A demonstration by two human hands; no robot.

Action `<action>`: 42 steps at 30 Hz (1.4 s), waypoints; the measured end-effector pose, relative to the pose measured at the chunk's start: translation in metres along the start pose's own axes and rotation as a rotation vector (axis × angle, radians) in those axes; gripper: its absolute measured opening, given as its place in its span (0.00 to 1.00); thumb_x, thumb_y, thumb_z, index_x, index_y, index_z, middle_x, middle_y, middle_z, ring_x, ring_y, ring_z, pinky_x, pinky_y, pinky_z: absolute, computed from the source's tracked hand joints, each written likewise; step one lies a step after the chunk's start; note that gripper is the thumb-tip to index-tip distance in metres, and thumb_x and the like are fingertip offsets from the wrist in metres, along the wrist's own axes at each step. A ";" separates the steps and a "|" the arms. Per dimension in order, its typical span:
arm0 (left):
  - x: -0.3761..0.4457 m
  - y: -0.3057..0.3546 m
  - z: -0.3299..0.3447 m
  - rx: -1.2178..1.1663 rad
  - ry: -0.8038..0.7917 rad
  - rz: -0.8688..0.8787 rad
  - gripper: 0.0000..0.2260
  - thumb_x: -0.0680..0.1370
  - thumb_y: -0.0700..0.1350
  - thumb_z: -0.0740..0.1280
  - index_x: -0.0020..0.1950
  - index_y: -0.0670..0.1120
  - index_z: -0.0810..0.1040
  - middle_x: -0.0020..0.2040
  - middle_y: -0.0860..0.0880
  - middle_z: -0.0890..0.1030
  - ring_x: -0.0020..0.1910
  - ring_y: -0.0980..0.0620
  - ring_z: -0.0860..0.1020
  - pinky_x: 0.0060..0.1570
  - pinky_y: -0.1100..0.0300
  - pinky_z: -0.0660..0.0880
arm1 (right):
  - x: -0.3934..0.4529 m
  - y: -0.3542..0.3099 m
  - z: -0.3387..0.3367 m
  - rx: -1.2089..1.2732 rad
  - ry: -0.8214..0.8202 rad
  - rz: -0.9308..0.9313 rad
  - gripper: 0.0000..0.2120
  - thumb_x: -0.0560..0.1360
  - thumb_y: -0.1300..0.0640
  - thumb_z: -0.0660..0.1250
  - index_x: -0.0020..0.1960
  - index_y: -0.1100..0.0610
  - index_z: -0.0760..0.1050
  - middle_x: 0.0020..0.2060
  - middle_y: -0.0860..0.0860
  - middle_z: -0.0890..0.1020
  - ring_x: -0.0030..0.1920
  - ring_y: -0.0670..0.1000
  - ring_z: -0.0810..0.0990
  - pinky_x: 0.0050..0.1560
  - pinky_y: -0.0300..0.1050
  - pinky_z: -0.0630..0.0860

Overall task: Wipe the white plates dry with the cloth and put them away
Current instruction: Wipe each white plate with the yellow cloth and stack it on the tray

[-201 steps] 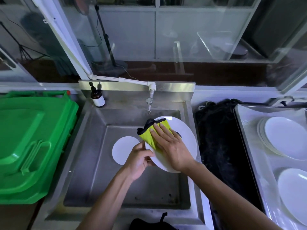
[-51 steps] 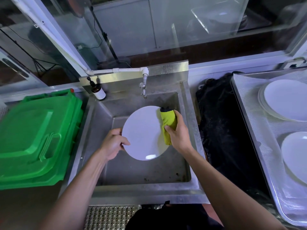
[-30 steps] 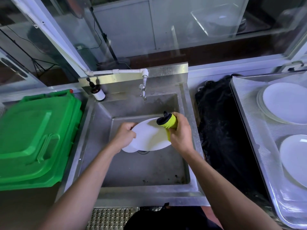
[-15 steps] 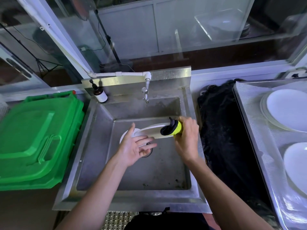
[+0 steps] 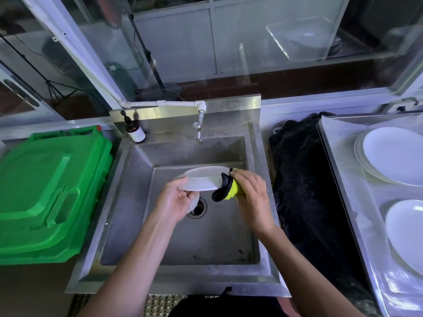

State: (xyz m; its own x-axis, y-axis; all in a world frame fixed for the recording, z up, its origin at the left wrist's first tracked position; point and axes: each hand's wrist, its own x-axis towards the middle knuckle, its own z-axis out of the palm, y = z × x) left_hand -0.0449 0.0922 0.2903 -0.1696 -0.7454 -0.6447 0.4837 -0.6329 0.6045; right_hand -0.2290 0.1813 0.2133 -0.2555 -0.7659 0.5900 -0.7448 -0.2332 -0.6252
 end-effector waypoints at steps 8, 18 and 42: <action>0.002 -0.001 -0.006 0.135 0.016 0.111 0.15 0.80 0.32 0.63 0.66 0.38 0.77 0.60 0.39 0.82 0.59 0.41 0.81 0.53 0.47 0.79 | 0.012 -0.022 -0.002 0.310 -0.199 0.445 0.38 0.75 0.60 0.72 0.77 0.39 0.59 0.66 0.26 0.70 0.65 0.31 0.70 0.62 0.24 0.65; -0.010 -0.018 -0.002 0.162 -0.051 0.131 0.19 0.79 0.33 0.64 0.71 0.38 0.75 0.65 0.36 0.80 0.58 0.40 0.81 0.61 0.44 0.76 | 0.026 -0.044 0.025 0.166 -0.233 0.283 0.13 0.80 0.59 0.67 0.65 0.56 0.78 0.71 0.51 0.75 0.68 0.53 0.75 0.63 0.51 0.75; -0.009 -0.023 -0.002 0.122 -0.140 0.221 0.16 0.78 0.30 0.63 0.54 0.45 0.87 0.61 0.38 0.83 0.57 0.38 0.83 0.60 0.44 0.78 | -0.007 -0.083 0.045 0.002 -0.250 0.445 0.24 0.86 0.52 0.53 0.81 0.53 0.58 0.82 0.48 0.56 0.82 0.48 0.49 0.79 0.53 0.53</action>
State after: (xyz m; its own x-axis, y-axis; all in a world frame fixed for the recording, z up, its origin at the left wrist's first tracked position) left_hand -0.0529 0.1134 0.2814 -0.1930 -0.8842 -0.4255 0.4164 -0.4664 0.7804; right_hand -0.1372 0.1790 0.2382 -0.3923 -0.9111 0.1261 -0.5962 0.1475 -0.7892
